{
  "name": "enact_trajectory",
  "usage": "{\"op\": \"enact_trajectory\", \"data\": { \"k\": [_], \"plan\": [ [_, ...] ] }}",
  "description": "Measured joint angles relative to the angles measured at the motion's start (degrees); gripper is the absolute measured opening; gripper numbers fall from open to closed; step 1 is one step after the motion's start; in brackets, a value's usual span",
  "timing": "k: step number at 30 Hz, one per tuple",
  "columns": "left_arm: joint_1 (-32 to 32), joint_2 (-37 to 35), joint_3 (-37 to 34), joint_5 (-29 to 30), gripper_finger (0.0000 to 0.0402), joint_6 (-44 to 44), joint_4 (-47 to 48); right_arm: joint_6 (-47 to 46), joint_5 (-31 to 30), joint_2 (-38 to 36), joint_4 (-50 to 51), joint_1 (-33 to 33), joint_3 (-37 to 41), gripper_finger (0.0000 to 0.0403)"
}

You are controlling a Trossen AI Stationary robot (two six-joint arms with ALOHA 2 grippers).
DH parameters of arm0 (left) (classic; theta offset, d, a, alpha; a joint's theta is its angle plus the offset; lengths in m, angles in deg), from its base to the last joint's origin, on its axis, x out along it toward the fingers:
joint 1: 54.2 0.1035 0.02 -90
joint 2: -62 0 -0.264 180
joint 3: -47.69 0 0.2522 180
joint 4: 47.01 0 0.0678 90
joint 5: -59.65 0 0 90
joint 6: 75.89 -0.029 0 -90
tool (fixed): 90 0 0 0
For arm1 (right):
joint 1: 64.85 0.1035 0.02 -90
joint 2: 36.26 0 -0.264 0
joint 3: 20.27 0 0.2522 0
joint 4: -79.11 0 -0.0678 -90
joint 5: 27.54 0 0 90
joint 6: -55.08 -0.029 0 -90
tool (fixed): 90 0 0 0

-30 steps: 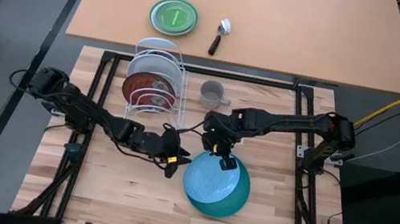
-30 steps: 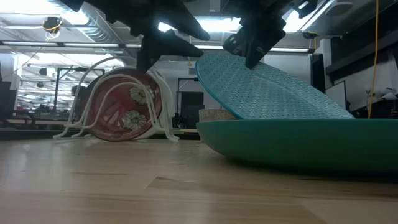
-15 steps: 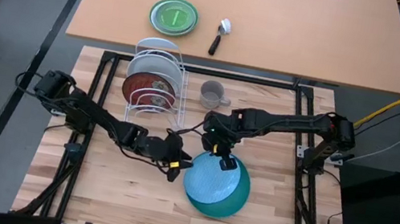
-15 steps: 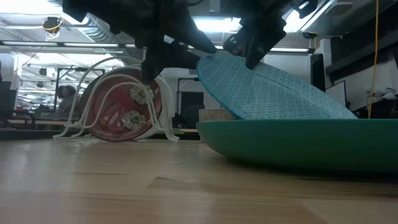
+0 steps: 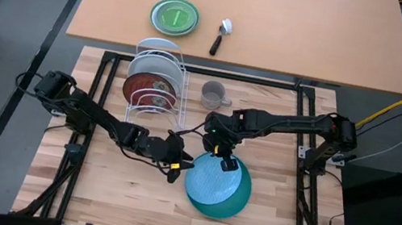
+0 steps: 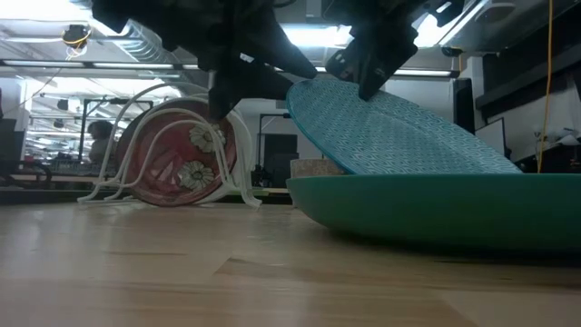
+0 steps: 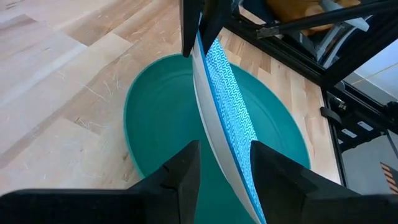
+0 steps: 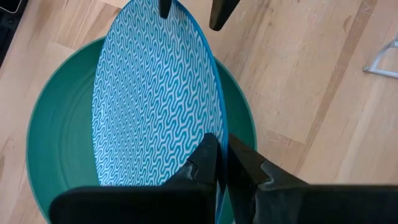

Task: Sort dishes
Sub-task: Put the blue plate into the dish rack

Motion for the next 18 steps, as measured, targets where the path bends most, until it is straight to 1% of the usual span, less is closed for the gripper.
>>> {"op": "enact_trajectory", "data": {
  "k": [3,7,9,13,18],
  "plan": [
    [0.0,0.0,0.0,0.0,0.0130,-0.7,0.0,0.0,0.0,0.0,0.0,0.0,0.0,0.0021],
    [0.0,0.0,0.0,0.0,0.0130,-6.1,0.0,0.0,0.0,0.0,0.0,0.0,0.0,0.0021],
    [0.0,0.0,0.0,0.0,0.0135,-5.5,0.0,0.0,0.0,0.0,0.0,0.0,0.0,0.0021],
    [0.8,0.0,0.0,0.3,0.0170,0.1,0.5,0.0,0.0,0.0,0.0,0.0,0.0,0.0021],
    [1.3,0.0,0.0,0.5,0.0219,1.0,0.5,0.0,0.0,0.0,0.0,0.0,0.0,0.0021]
  ]
}}
